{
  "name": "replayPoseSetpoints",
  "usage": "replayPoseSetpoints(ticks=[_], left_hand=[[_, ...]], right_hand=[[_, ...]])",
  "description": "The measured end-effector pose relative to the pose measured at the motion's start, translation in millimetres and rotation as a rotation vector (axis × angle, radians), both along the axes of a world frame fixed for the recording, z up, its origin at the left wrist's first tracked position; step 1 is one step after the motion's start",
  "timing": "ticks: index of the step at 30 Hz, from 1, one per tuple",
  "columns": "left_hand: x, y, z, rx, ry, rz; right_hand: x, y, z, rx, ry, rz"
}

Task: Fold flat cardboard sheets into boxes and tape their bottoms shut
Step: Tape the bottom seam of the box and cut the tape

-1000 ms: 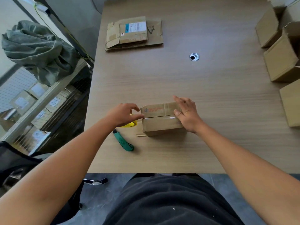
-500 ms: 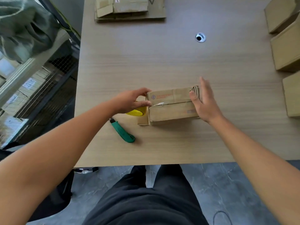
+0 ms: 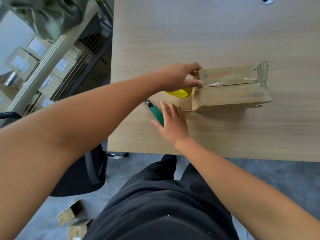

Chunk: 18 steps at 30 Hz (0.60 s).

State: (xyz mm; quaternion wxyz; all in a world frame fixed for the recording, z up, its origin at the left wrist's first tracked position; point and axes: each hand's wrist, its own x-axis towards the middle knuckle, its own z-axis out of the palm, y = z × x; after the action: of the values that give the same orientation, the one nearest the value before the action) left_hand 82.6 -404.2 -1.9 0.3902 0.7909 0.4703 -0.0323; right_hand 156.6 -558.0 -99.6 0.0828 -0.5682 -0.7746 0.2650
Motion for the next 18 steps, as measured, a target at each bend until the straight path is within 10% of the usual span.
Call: replayPoseSetpoints(ticks=[7, 18], left_hand=[[-6.8, -3.3, -5.3, 0.035, 0.022, -0.026], [-3.6, -11.2, -23.2, 0.03, -0.089, 0.104]], right_hand=[[13.2, -11.1, -11.8, -0.127, 0.045, 0.112], [134.1, -68.6, 126.9, -0.212, 0.347, -0.421]])
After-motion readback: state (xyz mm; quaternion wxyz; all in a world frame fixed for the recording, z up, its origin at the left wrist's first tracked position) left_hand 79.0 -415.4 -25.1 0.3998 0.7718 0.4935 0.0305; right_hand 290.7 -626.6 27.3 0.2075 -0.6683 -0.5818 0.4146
